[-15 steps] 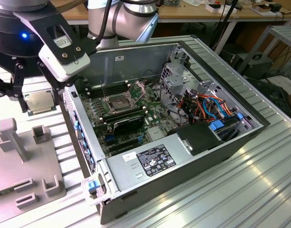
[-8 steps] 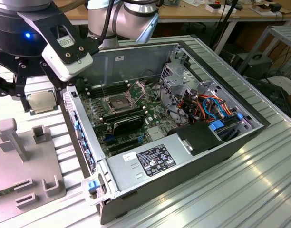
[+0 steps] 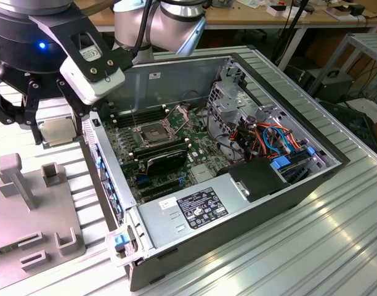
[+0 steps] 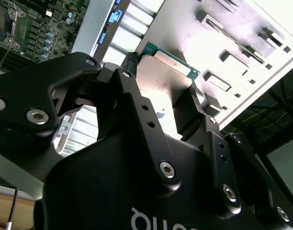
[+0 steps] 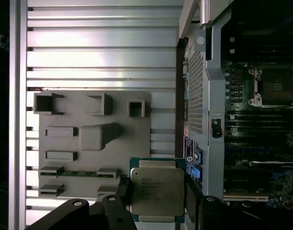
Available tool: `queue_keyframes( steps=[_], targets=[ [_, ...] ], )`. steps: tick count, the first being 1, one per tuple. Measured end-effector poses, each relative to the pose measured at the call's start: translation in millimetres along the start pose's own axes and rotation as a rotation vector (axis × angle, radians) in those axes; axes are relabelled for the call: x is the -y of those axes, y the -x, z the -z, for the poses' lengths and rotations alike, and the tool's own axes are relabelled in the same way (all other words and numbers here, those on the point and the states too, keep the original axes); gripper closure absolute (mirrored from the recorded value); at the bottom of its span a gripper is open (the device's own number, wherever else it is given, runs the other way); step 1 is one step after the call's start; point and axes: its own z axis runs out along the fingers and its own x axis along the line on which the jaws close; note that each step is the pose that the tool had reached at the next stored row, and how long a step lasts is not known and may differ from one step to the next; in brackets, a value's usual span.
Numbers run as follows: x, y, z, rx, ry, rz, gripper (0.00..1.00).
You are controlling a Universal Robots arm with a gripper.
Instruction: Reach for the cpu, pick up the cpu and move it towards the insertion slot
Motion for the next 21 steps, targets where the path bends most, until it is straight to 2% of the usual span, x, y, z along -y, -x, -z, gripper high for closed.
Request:
queue_keyframes(
  steps=[21],
  targets=[
    [0.3, 21.5, 1.0, 0.0, 0.0, 0.0, 0.45]
  ],
)
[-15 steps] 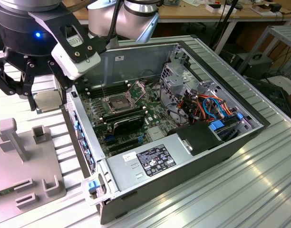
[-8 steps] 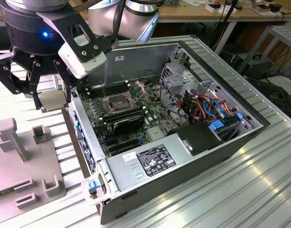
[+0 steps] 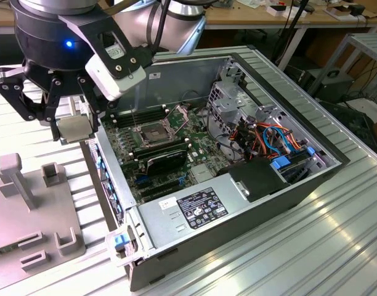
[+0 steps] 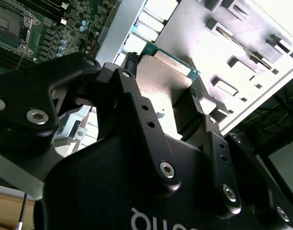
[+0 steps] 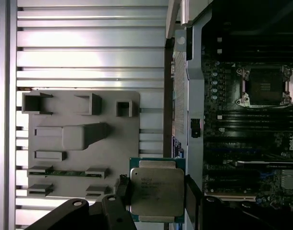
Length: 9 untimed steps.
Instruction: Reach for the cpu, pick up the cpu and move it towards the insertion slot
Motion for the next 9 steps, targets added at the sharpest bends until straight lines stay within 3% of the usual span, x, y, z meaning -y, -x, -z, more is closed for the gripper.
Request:
queue_keyframes(
  steps=[9],
  targets=[
    [0.1, 8.2, 0.4, 0.0, 0.0, 0.0, 0.45]
  ],
)
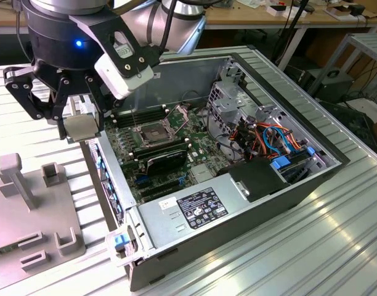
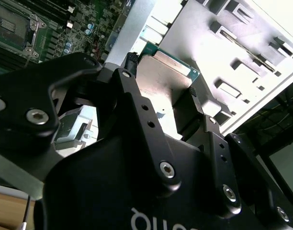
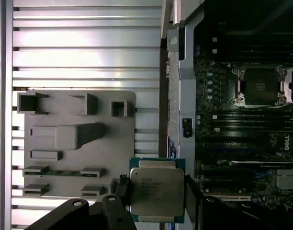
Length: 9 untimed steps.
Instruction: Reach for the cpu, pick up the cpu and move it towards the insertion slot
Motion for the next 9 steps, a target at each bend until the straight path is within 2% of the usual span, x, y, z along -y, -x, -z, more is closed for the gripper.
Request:
queue_keyframes(
  steps=[9],
  targets=[
    [0.1, 9.4, 0.4, 0.0001, 0.0001, 0.0, 0.45]
  ],
)
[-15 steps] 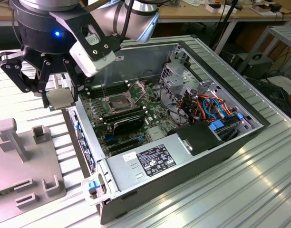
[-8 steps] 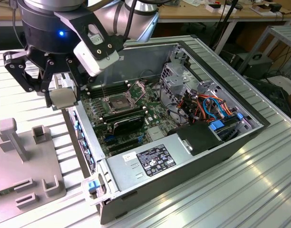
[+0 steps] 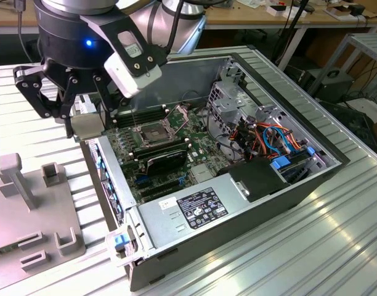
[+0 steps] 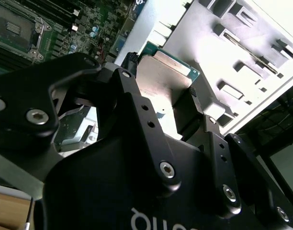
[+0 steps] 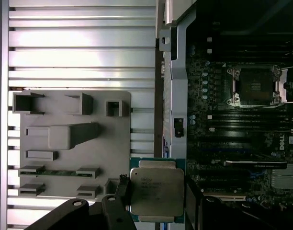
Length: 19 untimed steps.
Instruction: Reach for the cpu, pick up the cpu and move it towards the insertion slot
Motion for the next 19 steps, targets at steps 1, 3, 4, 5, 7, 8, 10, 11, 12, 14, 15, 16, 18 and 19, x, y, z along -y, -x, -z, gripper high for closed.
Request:
queue_keyframes(
  steps=[1, 3, 4, 5, 7, 8, 10, 11, 12, 14, 15, 16, 18, 19],
  targets=[
    [0.0, 0.9, 0.1, -0.0001, 0.0, 0.0, 0.45],
    [0.1, 2.9, 0.2, 0.0, -0.0001, 0.0, 0.45],
    [0.1, 4.1, 0.2, -0.0001, -0.0001, 0.0, 0.45],
    [0.1, 5.1, 0.3, -0.0001, -0.0001, 0.0, 0.45],
    [0.1, 8.8, 0.4, -0.0001, -0.0001, 0.0, 0.45],
    [0.2, 10.0, 0.5, -0.0001, -0.0001, 0.0, 0.45],
    [0.2, 13.0, 0.6, 0.0, 0.0, 0.0, 0.45],
    [0.2, 14.2, 0.7, -0.0001, -0.0001, 0.0, 0.45],
    [0.2, 15.5, 0.8, -0.0001, -0.0001, 0.0, 0.45],
    [0.3, 18.3, 0.9, -0.0001, -0.0001, 0.0, 0.45],
    [0.3, 19.7, 0.9, -0.0001, -0.0001, 0.0, 0.45],
    [0.3, 20.8, 1.0, -0.0001, 0.0, 0.0, 0.45],
    [0.4, 24.1, 1.1, -0.0001, 0.0, 0.0, 0.45],
    [0.4, 25.1, 1.2, 0.0, -0.0001, 0.0, 0.45]
  ],
)
